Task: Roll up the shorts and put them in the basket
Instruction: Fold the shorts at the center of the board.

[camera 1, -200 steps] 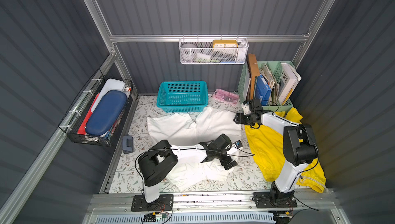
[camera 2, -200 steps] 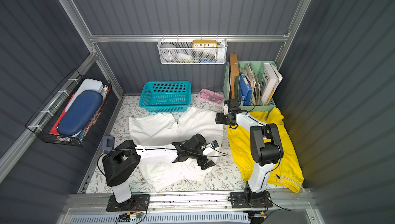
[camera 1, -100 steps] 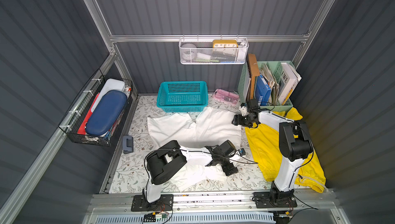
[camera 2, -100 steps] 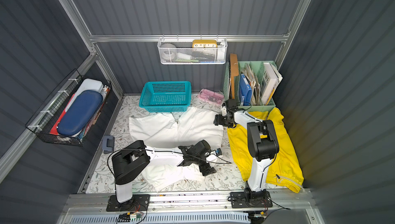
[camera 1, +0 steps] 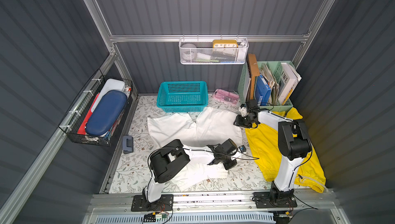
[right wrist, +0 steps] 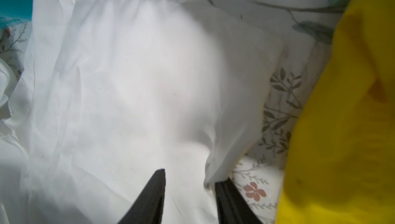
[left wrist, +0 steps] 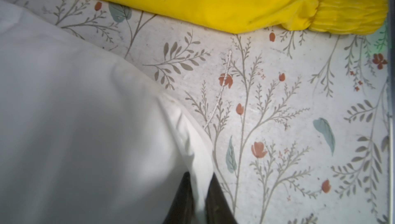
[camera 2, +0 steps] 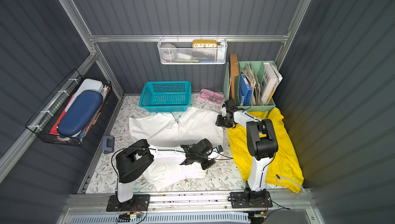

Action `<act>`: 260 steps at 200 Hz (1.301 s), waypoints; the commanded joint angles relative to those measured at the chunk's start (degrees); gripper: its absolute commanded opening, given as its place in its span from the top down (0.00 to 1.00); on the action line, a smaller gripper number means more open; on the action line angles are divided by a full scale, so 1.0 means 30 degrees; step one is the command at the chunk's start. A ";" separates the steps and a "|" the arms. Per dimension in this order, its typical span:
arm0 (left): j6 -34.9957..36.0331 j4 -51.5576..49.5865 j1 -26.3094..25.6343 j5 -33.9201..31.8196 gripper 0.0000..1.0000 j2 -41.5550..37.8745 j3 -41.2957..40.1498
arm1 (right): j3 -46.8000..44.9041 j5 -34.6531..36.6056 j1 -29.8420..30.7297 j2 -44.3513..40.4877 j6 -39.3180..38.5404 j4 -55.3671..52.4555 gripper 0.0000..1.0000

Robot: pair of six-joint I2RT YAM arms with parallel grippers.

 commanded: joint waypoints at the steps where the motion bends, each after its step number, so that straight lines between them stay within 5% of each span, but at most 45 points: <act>1: -0.0093 -0.1658 -0.0059 0.0713 1.00 0.0503 -0.0475 | 0.0149 0.0009 0.0071 0.0008 0.0374 0.0232 0.72; 37: -0.0005 -0.1818 -0.0059 0.0963 1.00 -0.0092 -0.0263 | -0.0432 0.0568 -0.0032 -0.0661 0.0651 0.0916 1.00; 149: 0.1538 -0.0303 -0.0059 0.3246 1.00 -0.0771 0.3744 | -0.5513 0.3643 -0.3123 -0.8600 0.0889 0.3044 1.00; 183: 0.1419 0.0695 -0.0059 0.3556 1.00 -0.1727 0.4208 | -0.5158 0.1503 -0.3065 -0.9559 0.0886 0.2748 1.00; 260: -0.1707 0.1599 -0.0059 0.0602 1.00 -0.7171 -0.0711 | -0.2178 -0.1236 0.2486 -0.8994 -0.1900 0.3307 1.00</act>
